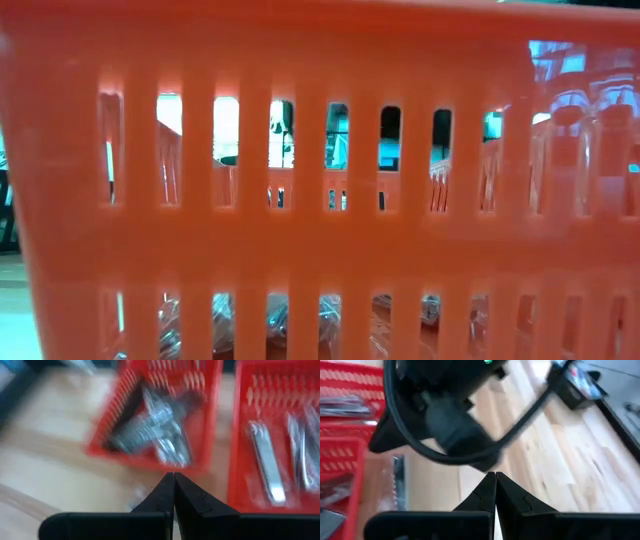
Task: Pick & Place Travel size toiletries
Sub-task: Put the nail cutter into the left red bin
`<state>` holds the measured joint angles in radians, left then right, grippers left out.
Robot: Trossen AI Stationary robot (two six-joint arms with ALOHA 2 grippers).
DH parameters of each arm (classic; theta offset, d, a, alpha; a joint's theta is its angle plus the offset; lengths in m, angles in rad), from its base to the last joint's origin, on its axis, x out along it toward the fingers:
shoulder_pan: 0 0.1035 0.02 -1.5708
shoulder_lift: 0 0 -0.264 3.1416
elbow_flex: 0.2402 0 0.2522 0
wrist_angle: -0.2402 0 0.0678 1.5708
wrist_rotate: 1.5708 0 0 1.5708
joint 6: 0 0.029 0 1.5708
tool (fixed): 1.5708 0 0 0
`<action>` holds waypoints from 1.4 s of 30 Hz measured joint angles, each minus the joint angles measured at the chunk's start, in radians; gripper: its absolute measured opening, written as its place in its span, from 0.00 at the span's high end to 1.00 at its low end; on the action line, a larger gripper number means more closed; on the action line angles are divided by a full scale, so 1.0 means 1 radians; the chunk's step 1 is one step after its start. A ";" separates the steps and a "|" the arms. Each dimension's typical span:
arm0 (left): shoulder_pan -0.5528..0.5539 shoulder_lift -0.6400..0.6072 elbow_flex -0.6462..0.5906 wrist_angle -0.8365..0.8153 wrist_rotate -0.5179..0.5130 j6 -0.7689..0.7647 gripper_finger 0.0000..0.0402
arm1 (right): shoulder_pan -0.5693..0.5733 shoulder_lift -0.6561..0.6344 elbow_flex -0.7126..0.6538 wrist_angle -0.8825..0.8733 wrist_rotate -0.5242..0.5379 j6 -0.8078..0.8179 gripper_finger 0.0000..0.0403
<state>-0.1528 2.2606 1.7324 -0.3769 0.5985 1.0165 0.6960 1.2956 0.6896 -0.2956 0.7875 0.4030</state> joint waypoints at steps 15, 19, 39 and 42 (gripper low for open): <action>0.007 0.029 0.007 -0.021 -0.179 0.015 1.00 | 0.035 -0.189 -0.193 0.103 -0.001 0.150 1.00; 0.043 -0.047 0.003 -0.079 -0.287 -0.141 1.00 | -0.027 -0.242 -0.195 0.157 -0.291 0.015 1.00; -0.083 -1.093 -0.916 0.264 -0.782 -0.861 1.00 | -0.423 0.264 0.169 0.059 -0.973 -0.030 1.00; -0.119 -1.220 -1.030 0.340 -0.791 -0.897 1.00 | -0.419 0.337 0.250 -0.025 -0.970 -0.037 1.00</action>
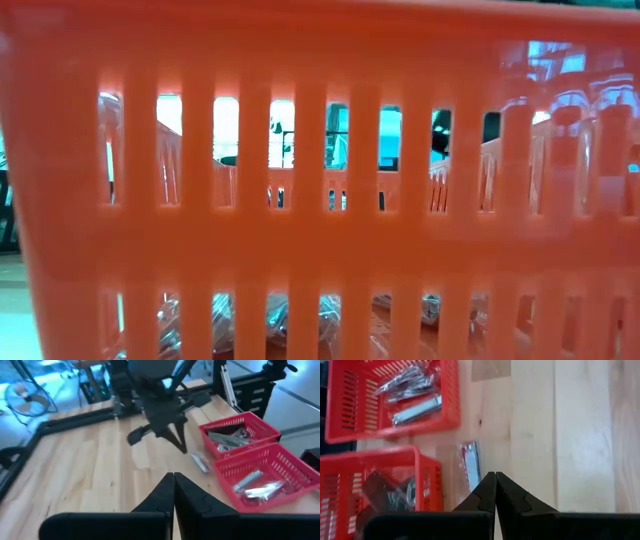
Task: Pick & Place Travel size toiletries
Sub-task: Put the nail cutter into the left red bin
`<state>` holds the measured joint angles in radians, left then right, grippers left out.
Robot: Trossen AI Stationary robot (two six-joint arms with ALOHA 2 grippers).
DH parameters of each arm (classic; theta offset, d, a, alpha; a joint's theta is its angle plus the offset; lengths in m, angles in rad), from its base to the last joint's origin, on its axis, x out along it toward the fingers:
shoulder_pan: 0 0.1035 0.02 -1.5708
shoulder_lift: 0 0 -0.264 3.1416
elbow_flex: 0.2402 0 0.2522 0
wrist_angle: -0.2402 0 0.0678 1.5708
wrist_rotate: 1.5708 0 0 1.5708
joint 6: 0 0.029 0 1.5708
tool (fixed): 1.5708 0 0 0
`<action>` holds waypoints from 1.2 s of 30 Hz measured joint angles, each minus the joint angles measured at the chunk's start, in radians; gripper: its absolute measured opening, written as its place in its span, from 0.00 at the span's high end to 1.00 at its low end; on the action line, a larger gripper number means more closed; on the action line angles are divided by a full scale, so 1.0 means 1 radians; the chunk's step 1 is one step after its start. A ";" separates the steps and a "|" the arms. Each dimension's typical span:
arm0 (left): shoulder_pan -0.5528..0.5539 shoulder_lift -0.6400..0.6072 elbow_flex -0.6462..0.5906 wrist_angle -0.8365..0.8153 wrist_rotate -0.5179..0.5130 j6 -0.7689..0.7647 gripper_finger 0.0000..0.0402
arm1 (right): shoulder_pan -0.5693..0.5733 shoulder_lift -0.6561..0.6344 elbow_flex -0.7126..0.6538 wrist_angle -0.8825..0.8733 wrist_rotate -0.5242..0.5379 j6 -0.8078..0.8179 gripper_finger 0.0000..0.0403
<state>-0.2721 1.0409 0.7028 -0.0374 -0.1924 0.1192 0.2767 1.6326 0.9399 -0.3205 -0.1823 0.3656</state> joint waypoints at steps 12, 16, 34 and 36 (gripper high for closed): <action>-0.124 -0.089 -0.144 0.108 -0.126 0.005 1.00 | 0.063 0.219 0.239 -0.173 -0.004 -0.053 1.00; -0.124 -0.074 -0.145 0.115 -0.128 0.006 1.00 | 0.066 0.221 0.245 -0.175 -0.044 -0.063 1.00; -0.155 -0.056 -0.144 0.177 -0.125 0.006 1.00 | 0.084 0.309 0.244 -0.159 -0.063 -0.035 1.00; -0.155 -0.056 -0.144 0.178 -0.125 0.007 1.00 | 0.084 0.310 0.246 -0.146 -0.064 -0.035 1.00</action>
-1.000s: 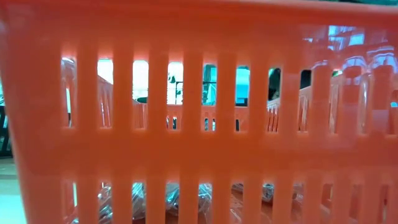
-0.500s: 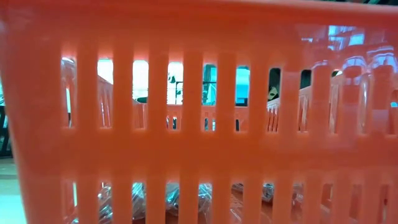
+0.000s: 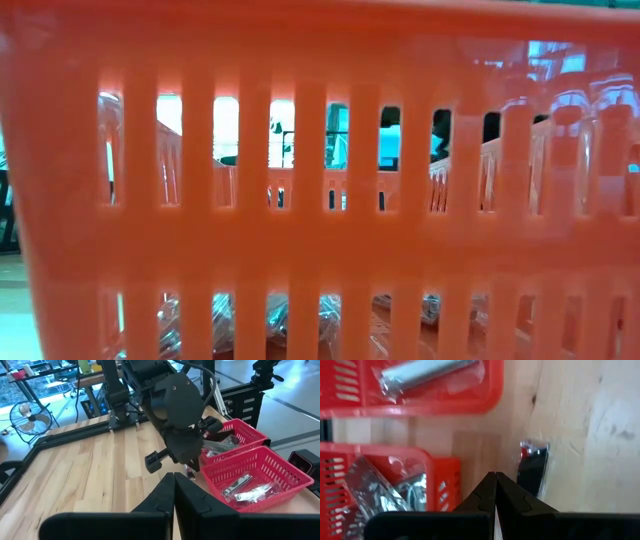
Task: Pick & Place Travel size toiletries
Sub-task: Put the nail cutter into the left red bin
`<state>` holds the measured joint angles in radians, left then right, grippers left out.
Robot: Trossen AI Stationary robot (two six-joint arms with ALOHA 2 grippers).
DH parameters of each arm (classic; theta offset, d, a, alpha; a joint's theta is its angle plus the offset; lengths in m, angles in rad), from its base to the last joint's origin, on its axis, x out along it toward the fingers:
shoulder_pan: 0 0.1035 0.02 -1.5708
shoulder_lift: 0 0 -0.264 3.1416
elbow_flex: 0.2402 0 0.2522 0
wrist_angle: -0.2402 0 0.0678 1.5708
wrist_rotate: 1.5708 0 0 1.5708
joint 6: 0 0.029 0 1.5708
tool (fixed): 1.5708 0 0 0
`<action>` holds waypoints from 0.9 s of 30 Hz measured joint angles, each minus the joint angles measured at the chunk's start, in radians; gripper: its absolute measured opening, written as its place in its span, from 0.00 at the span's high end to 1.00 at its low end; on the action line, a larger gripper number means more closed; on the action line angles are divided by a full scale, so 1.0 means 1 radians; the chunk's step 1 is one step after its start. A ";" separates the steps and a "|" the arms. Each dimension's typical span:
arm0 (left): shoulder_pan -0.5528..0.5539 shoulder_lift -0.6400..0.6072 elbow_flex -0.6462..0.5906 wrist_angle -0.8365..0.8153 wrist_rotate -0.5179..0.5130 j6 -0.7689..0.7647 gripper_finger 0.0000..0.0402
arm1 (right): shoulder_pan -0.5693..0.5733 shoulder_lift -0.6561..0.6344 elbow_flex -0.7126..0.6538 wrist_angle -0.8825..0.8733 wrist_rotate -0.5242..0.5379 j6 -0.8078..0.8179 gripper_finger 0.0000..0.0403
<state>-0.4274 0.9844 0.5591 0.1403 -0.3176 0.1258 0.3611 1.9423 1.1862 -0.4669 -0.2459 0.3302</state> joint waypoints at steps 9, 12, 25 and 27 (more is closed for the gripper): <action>0.000 0.000 0.000 0.001 0.000 0.000 1.00 | -0.013 -0.001 -0.001 -0.045 0.110 -0.008 1.00; 0.000 0.000 0.000 0.002 0.000 0.000 1.00 | -0.022 -0.002 0.017 -0.102 0.242 -0.003 1.00; 0.000 0.000 0.000 0.003 0.036 -0.004 1.00 | 0.024 -0.199 0.002 -0.131 0.530 0.109 1.00; 0.000 0.000 0.000 0.003 0.035 -0.004 1.00 | 0.009 -0.238 -0.053 -0.122 0.551 0.207 1.00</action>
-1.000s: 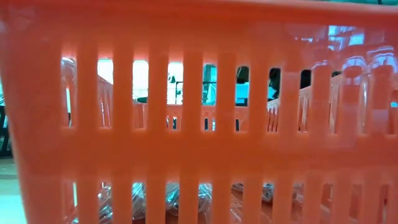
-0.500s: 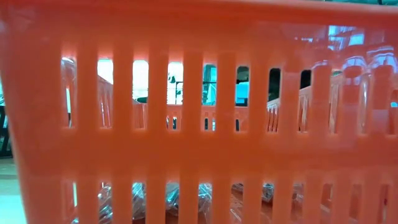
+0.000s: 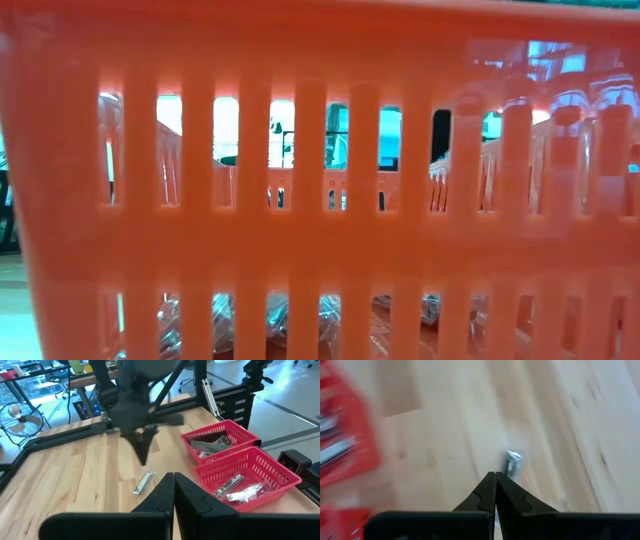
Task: Pick & Place Travel size toiletries
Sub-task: Put the nail cutter into the left red bin
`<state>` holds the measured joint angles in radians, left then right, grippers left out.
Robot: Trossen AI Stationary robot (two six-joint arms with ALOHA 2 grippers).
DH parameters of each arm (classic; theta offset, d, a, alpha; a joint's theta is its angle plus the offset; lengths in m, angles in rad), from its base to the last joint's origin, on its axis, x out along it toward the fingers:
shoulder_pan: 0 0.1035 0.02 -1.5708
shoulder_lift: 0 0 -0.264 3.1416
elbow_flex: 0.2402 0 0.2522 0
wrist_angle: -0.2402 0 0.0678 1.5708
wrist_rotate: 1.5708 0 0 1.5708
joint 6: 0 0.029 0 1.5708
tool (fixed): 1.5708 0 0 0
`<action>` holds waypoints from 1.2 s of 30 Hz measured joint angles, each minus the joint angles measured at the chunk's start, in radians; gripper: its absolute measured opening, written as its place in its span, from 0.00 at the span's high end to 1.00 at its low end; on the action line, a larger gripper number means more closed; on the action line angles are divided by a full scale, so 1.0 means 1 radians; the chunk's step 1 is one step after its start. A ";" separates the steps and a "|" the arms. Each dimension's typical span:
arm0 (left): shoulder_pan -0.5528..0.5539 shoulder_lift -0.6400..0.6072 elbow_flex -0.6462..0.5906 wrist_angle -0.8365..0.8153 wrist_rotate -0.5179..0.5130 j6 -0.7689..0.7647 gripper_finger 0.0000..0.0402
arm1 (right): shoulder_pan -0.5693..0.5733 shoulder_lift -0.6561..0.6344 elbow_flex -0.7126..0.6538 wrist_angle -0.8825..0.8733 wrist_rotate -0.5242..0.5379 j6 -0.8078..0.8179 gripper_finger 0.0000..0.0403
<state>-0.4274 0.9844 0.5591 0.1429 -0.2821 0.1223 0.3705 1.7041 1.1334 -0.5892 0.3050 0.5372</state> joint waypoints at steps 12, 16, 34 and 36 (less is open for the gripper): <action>-0.047 0.000 0.001 0.018 0.000 -0.004 1.00 | -0.037 0.107 -0.055 0.068 -0.090 0.200 0.51; -0.060 0.000 0.001 0.024 0.000 -0.004 1.00 | -0.050 0.148 -0.040 0.035 -0.081 0.225 0.30; -0.062 0.000 0.001 0.036 -0.002 -0.001 1.00 | -0.085 0.211 -0.031 0.009 -0.124 0.216 0.69; -0.062 0.000 0.001 0.040 -0.002 -0.003 1.00 | -0.086 0.199 -0.024 -0.014 -0.128 0.195 0.87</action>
<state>-0.4896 0.9844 0.5602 0.1825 -0.2836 0.1192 0.2844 1.9032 1.1091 -0.6028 0.1768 0.7320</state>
